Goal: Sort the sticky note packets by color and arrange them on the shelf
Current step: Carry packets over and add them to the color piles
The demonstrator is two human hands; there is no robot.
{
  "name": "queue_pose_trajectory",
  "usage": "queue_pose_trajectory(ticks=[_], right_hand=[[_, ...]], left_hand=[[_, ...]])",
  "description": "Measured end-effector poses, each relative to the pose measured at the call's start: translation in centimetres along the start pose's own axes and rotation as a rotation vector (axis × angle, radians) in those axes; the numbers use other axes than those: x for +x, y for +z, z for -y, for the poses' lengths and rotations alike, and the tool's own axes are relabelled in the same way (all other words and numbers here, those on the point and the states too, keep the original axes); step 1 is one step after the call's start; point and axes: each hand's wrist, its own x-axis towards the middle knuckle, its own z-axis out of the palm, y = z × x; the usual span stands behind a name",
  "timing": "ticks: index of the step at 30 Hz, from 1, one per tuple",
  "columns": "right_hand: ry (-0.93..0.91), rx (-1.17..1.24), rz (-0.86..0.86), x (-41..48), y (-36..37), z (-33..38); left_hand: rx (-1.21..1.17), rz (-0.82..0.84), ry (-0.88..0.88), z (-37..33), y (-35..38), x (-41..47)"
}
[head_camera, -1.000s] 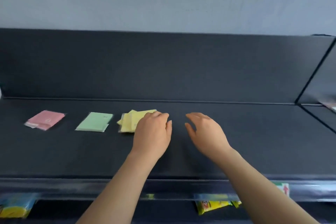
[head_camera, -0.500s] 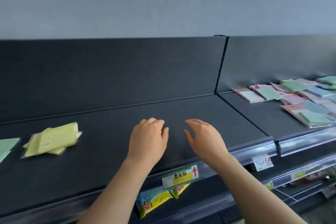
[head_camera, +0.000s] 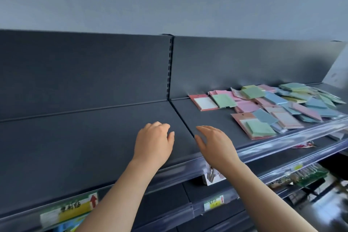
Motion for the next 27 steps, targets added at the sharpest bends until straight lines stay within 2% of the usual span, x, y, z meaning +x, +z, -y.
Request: queue_pose_trajectory(ticks=[7, 16, 20, 24, 27], right_hand=[[0.058, 0.038, -0.009, 3.3, -1.4, -6.6], [0.107, -0.083, -0.036, 10.7, -1.9, -11.1], [0.088, -0.150, 0.019, 14.4, -1.6, -12.8], [0.053, -0.208, 0.125, 17.1, -0.8, -14.4], [0.028, -0.208, 0.208, 18.0, -0.4, -15.3]], left_hand=[[0.023, 0.076, 0.025, -3.8, 3.4, 5.3], [0.047, 0.209, 0.144, -6.0, 7.2, 14.7], [0.129, 0.278, 0.235, -6.7, 9.8, 18.7], [0.200, 0.470, 0.229, -7.2, 11.8, 20.4], [0.199, 0.466, 0.248, -6.6, 12.3, 20.0]])
